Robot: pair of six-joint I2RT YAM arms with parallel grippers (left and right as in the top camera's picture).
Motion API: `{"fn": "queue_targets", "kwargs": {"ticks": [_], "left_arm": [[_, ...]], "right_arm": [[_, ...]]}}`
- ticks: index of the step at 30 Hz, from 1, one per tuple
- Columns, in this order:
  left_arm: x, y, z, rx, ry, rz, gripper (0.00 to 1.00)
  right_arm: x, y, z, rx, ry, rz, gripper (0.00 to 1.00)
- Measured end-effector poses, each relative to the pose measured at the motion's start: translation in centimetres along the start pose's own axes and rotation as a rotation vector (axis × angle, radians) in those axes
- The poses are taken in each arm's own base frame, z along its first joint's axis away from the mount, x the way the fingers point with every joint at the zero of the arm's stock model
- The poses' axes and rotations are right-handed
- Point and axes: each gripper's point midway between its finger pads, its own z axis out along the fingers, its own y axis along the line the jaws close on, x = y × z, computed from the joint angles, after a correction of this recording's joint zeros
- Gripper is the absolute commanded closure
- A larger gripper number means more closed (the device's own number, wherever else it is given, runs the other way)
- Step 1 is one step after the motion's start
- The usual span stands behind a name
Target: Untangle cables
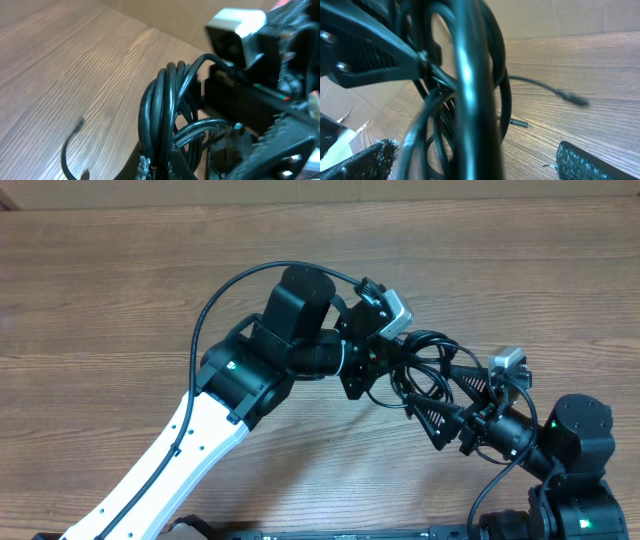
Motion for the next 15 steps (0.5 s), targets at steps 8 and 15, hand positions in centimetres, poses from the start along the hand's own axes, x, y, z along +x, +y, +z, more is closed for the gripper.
{"fn": "queue_targets", "kwargs": {"ticks": [8, 15], "left_arm": [[2.1, 1.1, -0.1, -0.067, 0.081, 0.003, 0.96], [2.4, 1.0, -0.1, -0.06, 0.096, 0.063, 0.96]], "right_arm": [[-1.0, -0.4, 0.0, 0.025, -0.042, 0.07, 0.0], [-0.6, -2.8, -0.2, 0.16, -0.05, 0.193, 0.0]]}}
